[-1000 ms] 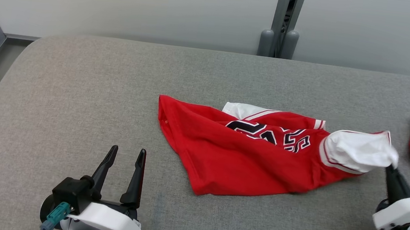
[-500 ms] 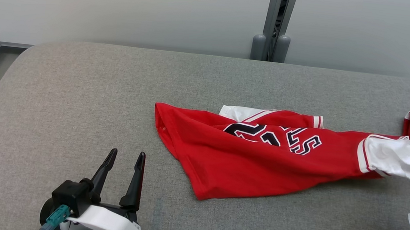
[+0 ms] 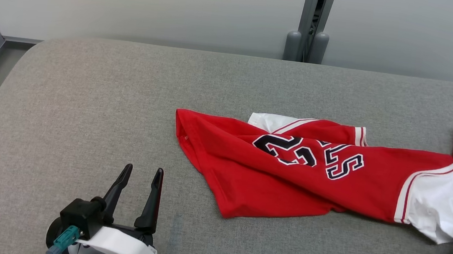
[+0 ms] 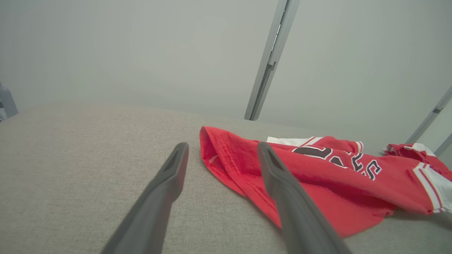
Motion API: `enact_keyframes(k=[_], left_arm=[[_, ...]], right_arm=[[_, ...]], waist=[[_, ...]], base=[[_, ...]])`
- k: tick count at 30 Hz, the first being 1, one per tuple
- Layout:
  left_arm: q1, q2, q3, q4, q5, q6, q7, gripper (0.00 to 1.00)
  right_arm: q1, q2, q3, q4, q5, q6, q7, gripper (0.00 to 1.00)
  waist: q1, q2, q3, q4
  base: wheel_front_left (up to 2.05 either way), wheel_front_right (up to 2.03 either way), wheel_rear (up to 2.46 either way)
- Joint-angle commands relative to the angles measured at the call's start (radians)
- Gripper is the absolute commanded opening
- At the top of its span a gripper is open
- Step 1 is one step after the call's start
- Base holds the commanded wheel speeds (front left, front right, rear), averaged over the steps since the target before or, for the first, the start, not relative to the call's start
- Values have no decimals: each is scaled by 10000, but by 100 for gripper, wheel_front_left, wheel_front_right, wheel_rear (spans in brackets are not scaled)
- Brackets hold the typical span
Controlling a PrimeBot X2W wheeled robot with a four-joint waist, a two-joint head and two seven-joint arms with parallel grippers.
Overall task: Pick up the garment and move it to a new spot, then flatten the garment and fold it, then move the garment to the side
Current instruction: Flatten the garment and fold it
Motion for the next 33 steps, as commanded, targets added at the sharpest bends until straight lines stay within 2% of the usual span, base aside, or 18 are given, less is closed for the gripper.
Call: enact_keyframes(k=[1,2,3,6,11,14,24,33], left_arm=[[-119,41,31,11,31,-48,0,100],[-127,40,34,22,45,-46,0,100],[-137,40,33,36,52,-42,0,100],[-159,40,33,76,71,-67,0,100],[-142,40,71,159,77,-57,0,100],[-105,40,63,183,58,-42,0,100],[117,43,-13,187,17,-31,0,100],[185,41,-93,154,49,-24,0,100]], right_arm=[[42,48,-90,163,-98,3,104,28],[32,74,-123,267,-171,3,140,93],[16,116,-170,390,-229,3,170,100],[-77,249,-190,634,-431,3,275,100],[-262,274,-402,342,-645,2,-229,100],[-329,453,-252,-352,-455,3,-515,100],[301,349,476,-3437,157,3,-1315,100],[699,342,678,-4820,111,3,-1759,100]], waist=[[0,0,39,28],[0,0,61,40],[0,0,80,48],[0,0,105,51],[0,0,32,-49],[0,0,-49,-128],[0,0,-394,-295],[0,0,-539,-317]], base=[[0,0,0],[0,0,0],[0,0,0],[0,0,0],[0,0,0],[0,0,0],[0,0,0],[0,0,0]])
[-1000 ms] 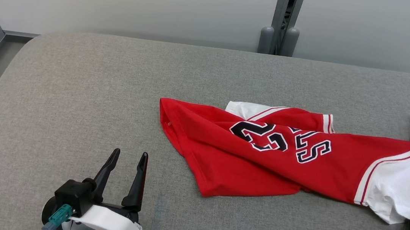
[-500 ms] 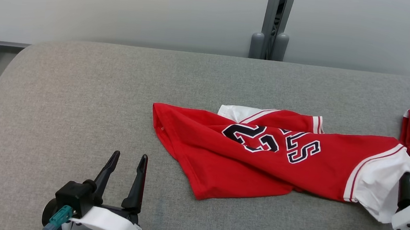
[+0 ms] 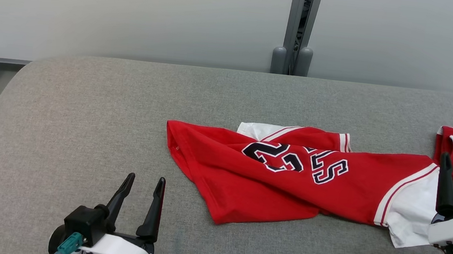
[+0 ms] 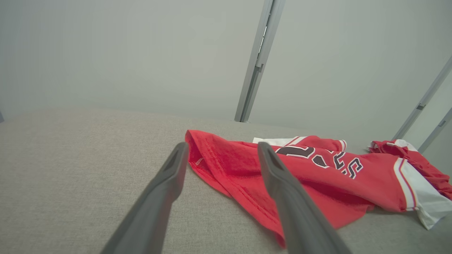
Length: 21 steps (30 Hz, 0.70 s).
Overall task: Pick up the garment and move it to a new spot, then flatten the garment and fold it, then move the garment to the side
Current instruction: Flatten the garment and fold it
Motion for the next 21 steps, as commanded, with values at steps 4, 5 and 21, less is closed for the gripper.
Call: enact_keyframes(k=[4,5,21], left_arm=[[110,43,-47,20,62,-31,0,100],[128,41,-81,28,57,-40,0,100],[15,38,-421,195,-54,-75,0,100]], right_arm=[[292,97,19,-257,32,3,-202,100],[353,117,70,-272,12,3,-216,100],[387,297,480,312,96,3,-538,100]], waist=[[0,0,-48,24],[0,0,-51,30],[0,0,176,-89]], base=[[0,0,0],[0,0,0],[0,0,0]])
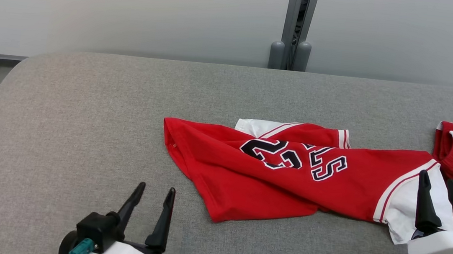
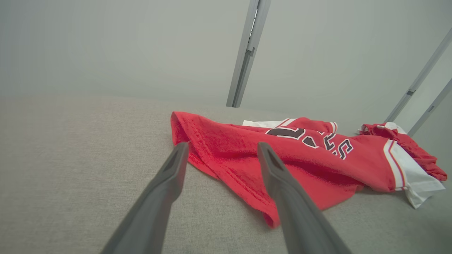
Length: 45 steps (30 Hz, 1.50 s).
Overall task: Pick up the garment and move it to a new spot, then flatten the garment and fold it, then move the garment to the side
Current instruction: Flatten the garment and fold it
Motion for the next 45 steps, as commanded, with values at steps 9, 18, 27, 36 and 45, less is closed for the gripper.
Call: enact_keyframes(k=[9,18,27,36,45], left_arm=[[-610,44,-1295,1607,981,-393,-1,100],[-1743,43,-2614,3430,911,-668,-1,100],[-2860,44,-3549,4089,238,-683,-1,100],[-3114,46,-3618,3833,-5,-607,-1,0],[-2840,43,-2586,2882,184,-466,0,0]], right_arm=[[-274,-42,113,57,74,3,-173,100],[-571,-44,182,137,44,3,-256,100],[-860,-20,334,265,23,3,-325,100],[-952,-51,294,390,17,3,-369,100],[-915,1,259,591,-54,3,-425,100]], waist=[[0,-1,338,-197],[0,-1,949,-437],[0,-1,1341,-729],[0,-1,1496,-813],[0,-1,1233,-556]], base=[[0,0,0],[0,0,0],[0,0,0],[0,0,0],[0,0,0]])
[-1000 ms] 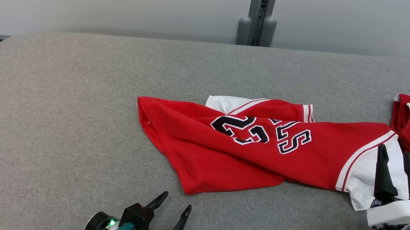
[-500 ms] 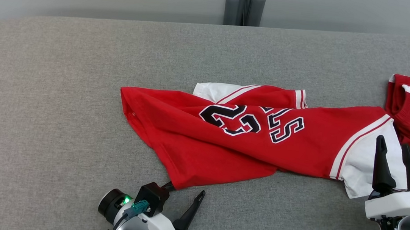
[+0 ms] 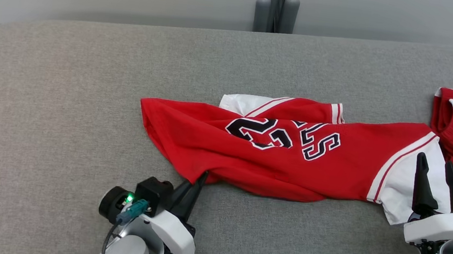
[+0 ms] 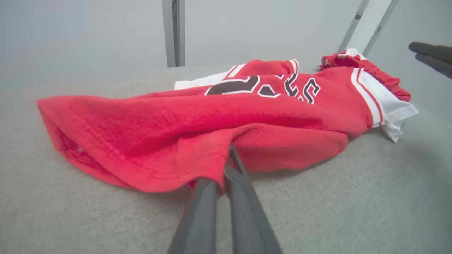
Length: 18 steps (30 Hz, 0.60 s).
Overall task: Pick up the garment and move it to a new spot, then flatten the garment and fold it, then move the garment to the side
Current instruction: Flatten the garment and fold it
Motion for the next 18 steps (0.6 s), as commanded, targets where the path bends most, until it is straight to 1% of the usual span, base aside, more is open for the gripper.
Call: enact_keyframes(k=[1,7,11,14,18], left_arm=[[149,45,246,-194,95,28,-2,0],[461,48,1332,-1032,393,-91,-3,0],[659,45,1859,-1471,565,-184,-3,0],[756,47,2073,-1626,649,-236,-3,0],[681,97,1958,-1561,753,-320,-3,0]], right_arm=[[-25,-19,-1,41,-37,3,-86,100],[78,15,26,118,-46,3,-98,100],[124,32,49,143,-93,3,-86,100],[151,39,64,135,-104,3,-81,100],[125,56,128,95,-108,3,-45,100]], waist=[[0,0,-120,94],[0,0,-392,334],[0,0,-485,440],[0,0,-514,485],[0,0,-458,451]], base=[[0,0,0],[0,0,0],[0,0,0],[0,0,0],[0,0,0]])
